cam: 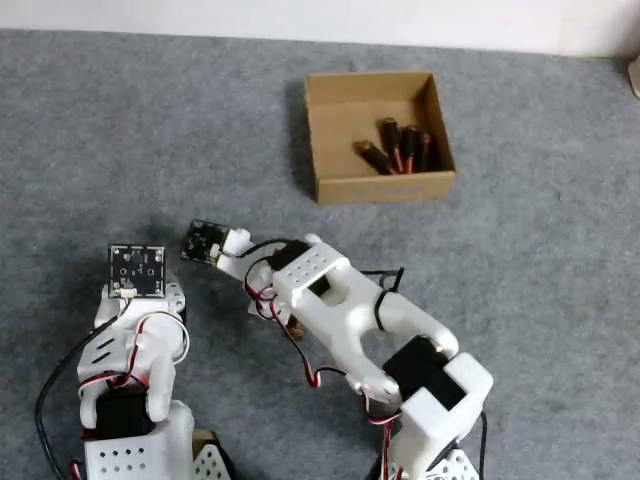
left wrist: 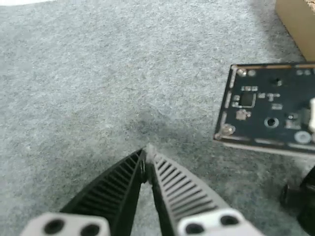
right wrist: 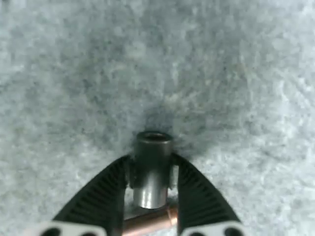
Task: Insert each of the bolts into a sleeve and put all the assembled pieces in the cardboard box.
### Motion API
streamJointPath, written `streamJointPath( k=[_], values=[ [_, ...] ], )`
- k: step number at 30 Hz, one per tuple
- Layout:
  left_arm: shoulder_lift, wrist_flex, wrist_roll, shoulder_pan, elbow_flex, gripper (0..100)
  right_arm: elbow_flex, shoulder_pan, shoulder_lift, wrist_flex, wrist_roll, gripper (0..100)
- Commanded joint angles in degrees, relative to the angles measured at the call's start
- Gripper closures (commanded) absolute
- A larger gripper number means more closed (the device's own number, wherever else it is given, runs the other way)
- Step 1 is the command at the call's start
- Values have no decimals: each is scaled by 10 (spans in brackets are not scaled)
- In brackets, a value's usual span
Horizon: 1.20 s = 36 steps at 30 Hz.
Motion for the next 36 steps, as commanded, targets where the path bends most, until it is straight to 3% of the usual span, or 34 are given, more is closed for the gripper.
streamJointPath(
  k=[1,11,19,23,28,33,36],
  values=[
    [-7,-11,3,-5,-30,993,2,20,-5,22,3,993],
    [-7,-12,3,-5,-30,993,8,42,-294,121,-48,993],
    [-7,-12,-1,4,-31,992,10,187,-471,228,-46,993],
    [-7,-9,-72,80,-34,956,60,243,-540,268,-45,993],
    [-7,40,-31,144,-99,941,139,320,-648,304,-27,993],
    [-7,127,-84,279,-143,940,200,378,-743,329,9,993],
    [-7,112,-81,307,-127,940,233,410,-783,335,11,993]
  ],
)
